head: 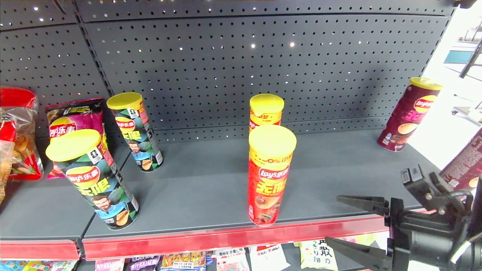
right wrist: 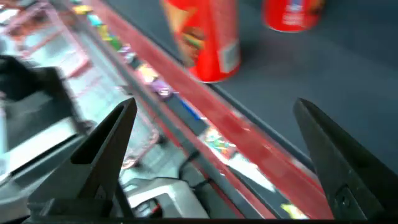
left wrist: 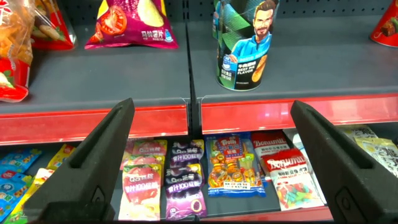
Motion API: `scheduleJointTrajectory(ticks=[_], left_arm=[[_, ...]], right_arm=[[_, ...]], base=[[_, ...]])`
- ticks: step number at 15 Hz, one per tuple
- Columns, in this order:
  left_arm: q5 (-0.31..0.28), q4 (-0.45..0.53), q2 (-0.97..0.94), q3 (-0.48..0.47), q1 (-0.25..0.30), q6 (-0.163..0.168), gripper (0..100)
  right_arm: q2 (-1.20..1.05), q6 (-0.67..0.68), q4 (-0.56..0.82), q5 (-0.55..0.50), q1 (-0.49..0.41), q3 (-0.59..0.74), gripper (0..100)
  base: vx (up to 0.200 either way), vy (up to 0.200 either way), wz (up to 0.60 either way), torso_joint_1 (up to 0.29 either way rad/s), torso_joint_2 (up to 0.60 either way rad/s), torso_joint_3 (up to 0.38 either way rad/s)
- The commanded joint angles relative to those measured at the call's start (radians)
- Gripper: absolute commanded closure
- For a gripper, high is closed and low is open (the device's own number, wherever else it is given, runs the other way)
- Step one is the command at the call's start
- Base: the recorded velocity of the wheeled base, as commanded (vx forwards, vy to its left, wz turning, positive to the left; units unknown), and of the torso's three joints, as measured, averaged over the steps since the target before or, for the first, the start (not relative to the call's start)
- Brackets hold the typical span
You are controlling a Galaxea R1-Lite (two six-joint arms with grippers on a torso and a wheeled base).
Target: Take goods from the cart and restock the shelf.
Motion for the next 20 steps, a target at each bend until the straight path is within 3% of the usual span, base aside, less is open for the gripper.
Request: scheduleJointTrajectory(ticks=[1, 8, 17, 20], left_arm=[[0.0, 0.0, 0.001, 0.0, 0.0, 0.0, 0], [0.0, 0.0, 0.001, 0.0, -0.002, 0.0, 0], [0.0, 0.0, 0.001, 0.0, 0.0, 0.0, 0], [0.0, 0.0, 0.001, 0.0, 0.0, 0.0, 0]], right_arm=[[0.08, -0.006, 0.0, -0.115, 0.026, -0.039, 0], [0.35, -0.001, 0.04, -0.425, 0.054, -0.222, 0], [0.43, -0.004, 0.043, -0.443, 0.061, -0.294, 0], [0.428, -0.003, 0.043, -0.443, 0.101, -0.294, 0]], base=[[0.0, 0.0, 0.0, 0.0, 0.0, 0.0], [0.0, 0.0, 0.0, 0.0, 0.0, 0.0], [0.0, 0.0, 0.0, 0.0, 0.0, 0.0], [0.0, 0.0, 0.0, 0.0, 0.0, 0.0]])
